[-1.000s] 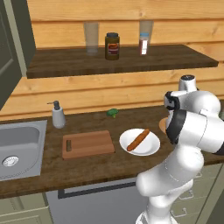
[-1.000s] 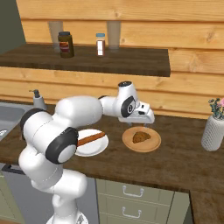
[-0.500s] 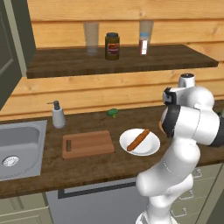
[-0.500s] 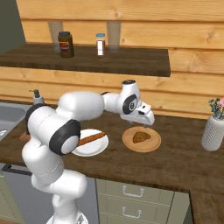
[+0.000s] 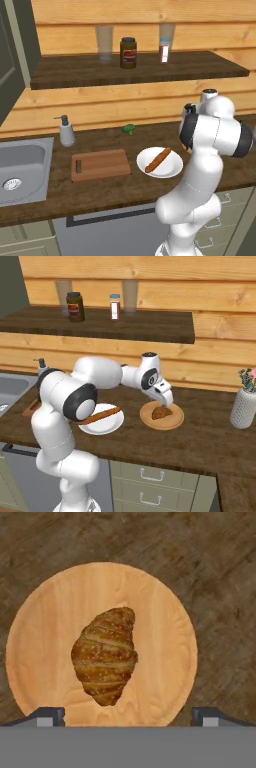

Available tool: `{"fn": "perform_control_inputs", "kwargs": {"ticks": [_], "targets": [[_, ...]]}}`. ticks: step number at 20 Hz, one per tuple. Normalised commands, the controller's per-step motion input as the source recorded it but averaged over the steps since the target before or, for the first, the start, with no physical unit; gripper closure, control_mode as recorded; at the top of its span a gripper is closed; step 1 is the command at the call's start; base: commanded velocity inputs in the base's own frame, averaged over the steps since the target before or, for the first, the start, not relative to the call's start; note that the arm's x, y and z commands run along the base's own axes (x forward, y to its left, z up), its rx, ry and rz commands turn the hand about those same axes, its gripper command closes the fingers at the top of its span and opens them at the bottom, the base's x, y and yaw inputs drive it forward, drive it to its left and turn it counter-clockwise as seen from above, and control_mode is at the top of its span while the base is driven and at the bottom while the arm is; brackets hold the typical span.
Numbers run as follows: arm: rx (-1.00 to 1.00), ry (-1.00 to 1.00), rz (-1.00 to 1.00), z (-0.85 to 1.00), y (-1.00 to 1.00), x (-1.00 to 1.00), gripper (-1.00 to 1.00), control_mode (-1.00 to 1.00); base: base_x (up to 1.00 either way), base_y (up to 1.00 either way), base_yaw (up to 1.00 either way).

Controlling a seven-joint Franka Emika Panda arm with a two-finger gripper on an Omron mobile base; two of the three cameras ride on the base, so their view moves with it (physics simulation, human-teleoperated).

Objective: From the different types of pastries on the counter, select a croissant and place it on the cutting board. Then retrieve a jar of jam from the cabinet and place it alongside the croissant on the cutting board.

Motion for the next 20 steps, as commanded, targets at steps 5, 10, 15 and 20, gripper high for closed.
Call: {"fn": "perform_control_inputs", "kwargs": {"ticks": [5,10,15,20], "targets": [[0.0,-0.11,-0.12,-0.4,0.05,0.46,-1.0,-1.0,0.0,0.0,0.0],[0.04,-0.03,-0.03,-0.25,-0.22,0.29,-1.0,-1.0,0.0,0.0,0.0],[0.03,0.0,0.0,-0.17,-0.28,0.03,-1.0,-1.0,0.0,0.0,0.0],[0.03,0.0,0.0,-0.36,0.0,0.25,-1.0,-1.0,0.0,0.0,0.0]]}}
